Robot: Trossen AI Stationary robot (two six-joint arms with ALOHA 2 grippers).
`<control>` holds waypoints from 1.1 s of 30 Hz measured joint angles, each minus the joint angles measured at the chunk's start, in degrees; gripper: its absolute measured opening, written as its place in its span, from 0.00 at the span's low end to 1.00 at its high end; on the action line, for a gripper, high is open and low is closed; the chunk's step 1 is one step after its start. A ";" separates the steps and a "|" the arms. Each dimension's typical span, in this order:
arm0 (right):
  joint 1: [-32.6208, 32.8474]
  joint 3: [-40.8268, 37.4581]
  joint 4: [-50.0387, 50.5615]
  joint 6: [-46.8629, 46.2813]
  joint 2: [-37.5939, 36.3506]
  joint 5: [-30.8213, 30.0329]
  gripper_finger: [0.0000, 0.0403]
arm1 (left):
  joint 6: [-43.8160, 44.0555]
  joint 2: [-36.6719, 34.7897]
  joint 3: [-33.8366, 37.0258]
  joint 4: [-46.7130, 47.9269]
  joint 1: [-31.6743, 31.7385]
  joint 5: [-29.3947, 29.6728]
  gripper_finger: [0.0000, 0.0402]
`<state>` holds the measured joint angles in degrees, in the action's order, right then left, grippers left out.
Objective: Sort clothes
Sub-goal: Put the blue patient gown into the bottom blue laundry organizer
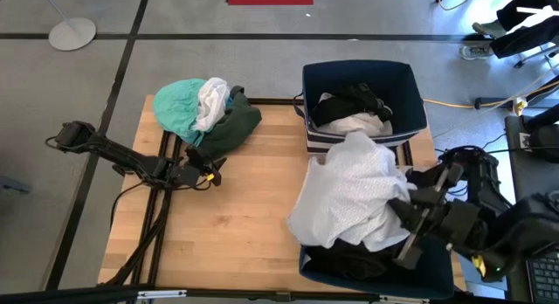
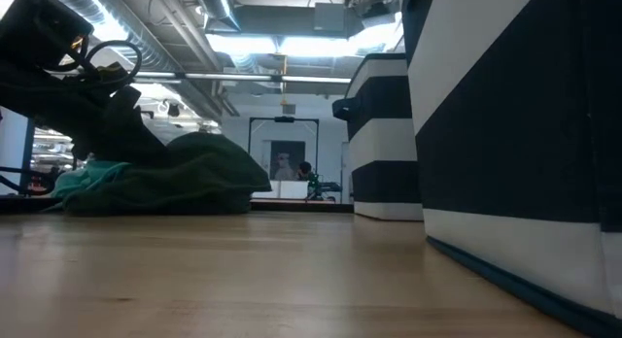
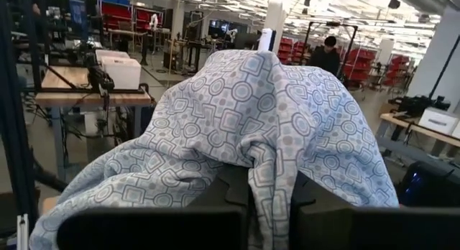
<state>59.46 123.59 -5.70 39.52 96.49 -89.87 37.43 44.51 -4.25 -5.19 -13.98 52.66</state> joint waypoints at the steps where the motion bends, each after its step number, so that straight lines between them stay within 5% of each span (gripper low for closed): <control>1: 0.34 -0.63 -0.07 -0.69 -0.02 -0.08 0.05 | 0.03 0.00 0.00 -0.01 0.00 0.00 0.48; 22: 3.67 -11.11 0.28 -9.35 -0.88 -0.05 0.05 | -0.24 0.00 0.00 0.00 -0.02 -0.20 0.48; 33: 3.52 -26.97 0.24 -17.10 -10.94 -0.06 0.05 | -0.35 0.00 0.00 0.02 -0.02 -1.49 0.48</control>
<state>62.98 96.62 -5.46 22.42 85.55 -89.93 37.08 44.51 -4.25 -5.17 -14.00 51.18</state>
